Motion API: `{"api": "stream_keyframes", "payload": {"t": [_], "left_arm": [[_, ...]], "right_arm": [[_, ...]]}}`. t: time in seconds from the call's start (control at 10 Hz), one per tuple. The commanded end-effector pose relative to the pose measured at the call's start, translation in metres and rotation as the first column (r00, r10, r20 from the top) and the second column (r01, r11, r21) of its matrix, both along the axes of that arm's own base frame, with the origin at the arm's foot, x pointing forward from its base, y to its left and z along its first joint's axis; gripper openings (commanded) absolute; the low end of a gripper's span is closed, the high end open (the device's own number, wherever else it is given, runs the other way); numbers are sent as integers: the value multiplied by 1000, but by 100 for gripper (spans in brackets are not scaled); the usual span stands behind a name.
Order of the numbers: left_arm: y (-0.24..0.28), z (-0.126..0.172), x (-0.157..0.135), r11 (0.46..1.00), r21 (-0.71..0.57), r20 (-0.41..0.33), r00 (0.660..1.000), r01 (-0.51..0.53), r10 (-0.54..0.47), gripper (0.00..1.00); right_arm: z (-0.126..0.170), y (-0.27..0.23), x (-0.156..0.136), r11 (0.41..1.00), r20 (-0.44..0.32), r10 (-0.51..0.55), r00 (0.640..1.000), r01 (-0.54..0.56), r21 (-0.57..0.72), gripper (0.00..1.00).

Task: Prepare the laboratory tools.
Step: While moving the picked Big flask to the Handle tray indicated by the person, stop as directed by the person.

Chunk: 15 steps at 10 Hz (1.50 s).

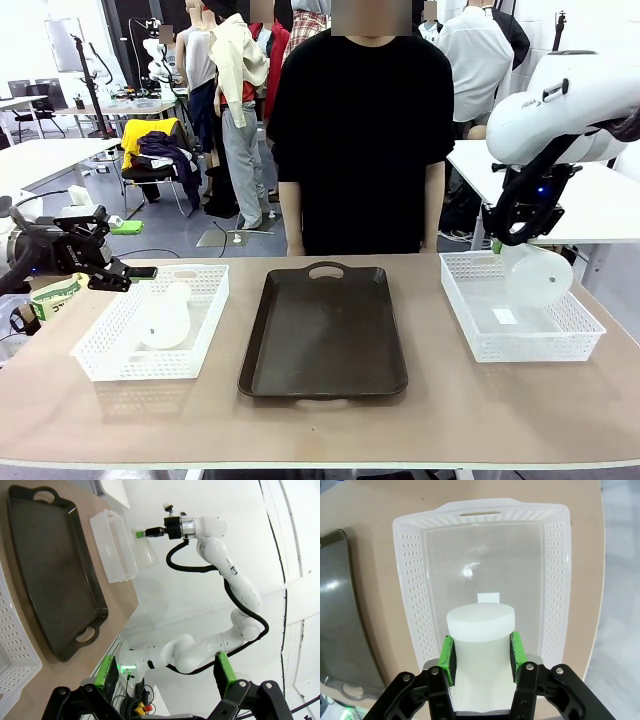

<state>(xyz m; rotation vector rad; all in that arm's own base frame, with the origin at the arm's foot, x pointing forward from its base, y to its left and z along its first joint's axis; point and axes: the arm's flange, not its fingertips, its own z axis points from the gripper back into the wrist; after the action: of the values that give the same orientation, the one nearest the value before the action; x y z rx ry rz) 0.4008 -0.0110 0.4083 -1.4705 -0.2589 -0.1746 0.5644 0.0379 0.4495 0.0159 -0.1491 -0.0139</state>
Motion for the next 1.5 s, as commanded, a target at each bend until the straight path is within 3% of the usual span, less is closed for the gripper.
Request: {"api": "stream_keyframes", "payload": {"t": [0.0,1.4], "left_arm": [[0,2,-1,1000,-7,2,1000,0,0,100],[0,2,-1,1000,-7,2,1000,0,0,100]], "right_arm": [[-3,1,5,1000,-3,-11,1000,11,2,0],[-3,1,5,1000,-3,-11,1000,11,2,0]]}}
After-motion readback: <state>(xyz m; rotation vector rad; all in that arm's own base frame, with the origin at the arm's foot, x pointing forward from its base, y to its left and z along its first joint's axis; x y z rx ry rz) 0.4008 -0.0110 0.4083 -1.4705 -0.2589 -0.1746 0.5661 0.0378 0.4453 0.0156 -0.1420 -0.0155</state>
